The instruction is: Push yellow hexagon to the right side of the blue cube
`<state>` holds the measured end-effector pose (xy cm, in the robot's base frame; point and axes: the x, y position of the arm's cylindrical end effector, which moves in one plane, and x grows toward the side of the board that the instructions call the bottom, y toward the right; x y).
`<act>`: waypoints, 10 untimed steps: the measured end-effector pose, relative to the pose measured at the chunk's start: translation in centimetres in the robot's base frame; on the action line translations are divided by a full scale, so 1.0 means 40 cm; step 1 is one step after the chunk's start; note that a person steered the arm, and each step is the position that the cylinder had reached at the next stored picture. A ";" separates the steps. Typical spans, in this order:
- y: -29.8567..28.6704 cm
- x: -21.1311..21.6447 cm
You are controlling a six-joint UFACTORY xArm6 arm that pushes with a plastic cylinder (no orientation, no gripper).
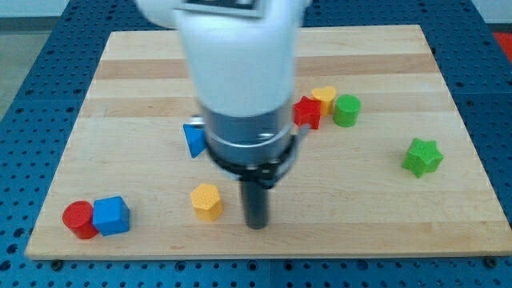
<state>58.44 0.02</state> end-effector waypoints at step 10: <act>-0.323 -0.047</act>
